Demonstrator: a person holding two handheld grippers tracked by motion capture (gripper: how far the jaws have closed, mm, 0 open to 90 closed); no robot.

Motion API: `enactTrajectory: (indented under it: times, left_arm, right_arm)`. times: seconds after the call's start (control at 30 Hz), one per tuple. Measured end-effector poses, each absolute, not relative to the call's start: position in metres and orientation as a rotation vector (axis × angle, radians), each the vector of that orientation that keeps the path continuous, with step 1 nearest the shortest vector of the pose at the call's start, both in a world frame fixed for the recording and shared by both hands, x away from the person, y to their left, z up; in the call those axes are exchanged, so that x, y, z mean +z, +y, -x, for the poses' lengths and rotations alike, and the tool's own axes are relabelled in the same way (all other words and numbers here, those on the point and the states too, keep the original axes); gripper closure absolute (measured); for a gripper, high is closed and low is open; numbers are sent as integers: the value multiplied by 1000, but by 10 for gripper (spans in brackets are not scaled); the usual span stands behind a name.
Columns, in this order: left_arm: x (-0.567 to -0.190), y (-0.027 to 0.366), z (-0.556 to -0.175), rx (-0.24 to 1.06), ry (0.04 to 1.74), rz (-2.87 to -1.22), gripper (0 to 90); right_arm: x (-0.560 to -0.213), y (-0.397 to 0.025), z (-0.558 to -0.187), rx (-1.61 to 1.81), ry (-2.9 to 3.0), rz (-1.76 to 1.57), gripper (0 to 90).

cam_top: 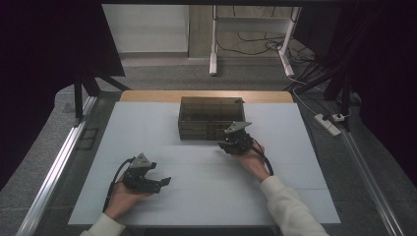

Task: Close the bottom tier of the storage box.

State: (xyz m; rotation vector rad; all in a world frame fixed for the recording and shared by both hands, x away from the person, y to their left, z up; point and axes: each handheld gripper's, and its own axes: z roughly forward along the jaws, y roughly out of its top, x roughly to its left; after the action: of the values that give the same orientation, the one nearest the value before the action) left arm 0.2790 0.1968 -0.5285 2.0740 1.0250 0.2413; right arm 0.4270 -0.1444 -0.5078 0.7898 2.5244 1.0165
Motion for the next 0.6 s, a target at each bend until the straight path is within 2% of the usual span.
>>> enactTrajectory:
  times: [0.13, 0.6]
  left_arm:
    - [-528, 196, -278, 242, 1024, -2069, 152]
    - [-526, 196, -277, 236, 1030, -2057, 152]
  right_arm:
    - [-501, -151, -419, 1043, 2533, -758, 449]
    - [-492, -168, -398, 1112, 2528, -732, 340]
